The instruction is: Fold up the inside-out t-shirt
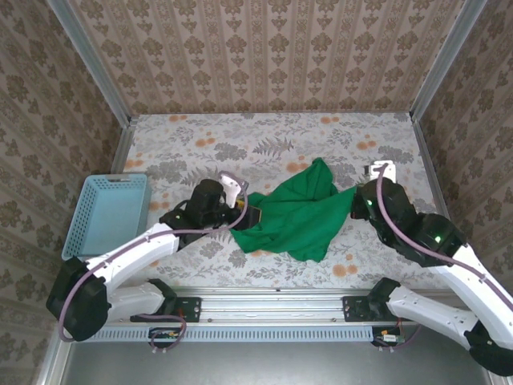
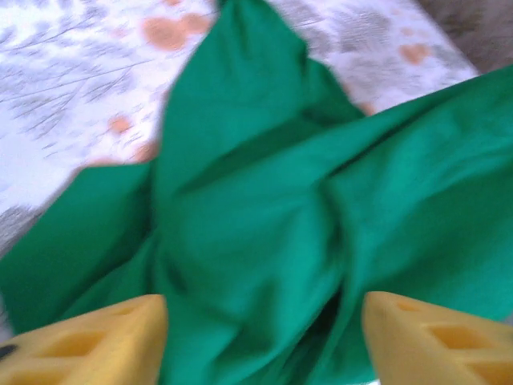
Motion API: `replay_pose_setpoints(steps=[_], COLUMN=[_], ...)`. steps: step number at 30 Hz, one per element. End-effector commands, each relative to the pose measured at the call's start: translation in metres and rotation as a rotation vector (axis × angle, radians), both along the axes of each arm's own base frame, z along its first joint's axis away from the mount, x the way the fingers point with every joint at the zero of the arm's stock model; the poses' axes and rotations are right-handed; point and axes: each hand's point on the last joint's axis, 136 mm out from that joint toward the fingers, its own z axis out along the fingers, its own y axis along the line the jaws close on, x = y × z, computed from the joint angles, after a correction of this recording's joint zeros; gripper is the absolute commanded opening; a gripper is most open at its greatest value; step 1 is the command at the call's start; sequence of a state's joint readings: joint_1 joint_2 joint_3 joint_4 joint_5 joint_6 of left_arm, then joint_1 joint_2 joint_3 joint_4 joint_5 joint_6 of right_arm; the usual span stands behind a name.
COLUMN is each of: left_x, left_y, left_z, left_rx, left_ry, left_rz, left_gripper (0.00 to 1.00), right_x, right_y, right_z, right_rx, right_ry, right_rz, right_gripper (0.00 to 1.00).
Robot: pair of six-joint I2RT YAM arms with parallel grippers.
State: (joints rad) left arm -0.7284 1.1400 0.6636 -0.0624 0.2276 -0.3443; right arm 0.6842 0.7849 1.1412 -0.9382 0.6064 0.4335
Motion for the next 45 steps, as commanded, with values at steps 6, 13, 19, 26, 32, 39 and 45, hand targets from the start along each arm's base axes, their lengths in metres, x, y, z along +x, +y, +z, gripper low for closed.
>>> replay_pose_setpoints(steps=[6, 13, 19, 26, 32, 39, 45], left_x=[0.006, -0.007, 0.003, 0.016, 0.053, 0.036, 0.032], left_y=[0.063, 0.070, 0.044, 0.021, 0.057, 0.128, 0.107], left_z=[-0.067, -0.117, -0.134, -0.137, -0.049, 0.148, 0.138], left_rx=[0.258, 0.414, 0.361, 0.333, 0.324, 0.184, 0.215], left_ry=[0.117, 0.266, 0.320, 0.346, 0.172, -0.252, -0.127], left_rz=[0.264, 0.332, 0.299, 0.252, 0.373, 0.563, 0.469], left_gripper=[0.73, 0.71, 0.60, 0.15, 0.00, 0.00, 0.00], right_x=[-0.008, -0.005, -0.006, -0.007, -0.001, 0.008, 0.021], right_y=[-0.039, -0.038, -0.039, -0.046, -0.038, 0.013, -0.010], right_z=[-0.012, -0.020, -0.024, -0.022, 0.005, 0.034, -0.001], right_rx=[0.014, 0.018, 0.014, 0.006, 0.029, 0.126, 0.071], right_ry=[0.014, 0.028, 0.035, 0.026, -0.031, -0.063, -0.002], right_rz=[-0.187, -0.192, -0.188, -0.214, -0.154, 0.112, -0.070], right_gripper=[0.00, 0.00, 0.00, 0.00, 0.00, 0.00, 0.00])
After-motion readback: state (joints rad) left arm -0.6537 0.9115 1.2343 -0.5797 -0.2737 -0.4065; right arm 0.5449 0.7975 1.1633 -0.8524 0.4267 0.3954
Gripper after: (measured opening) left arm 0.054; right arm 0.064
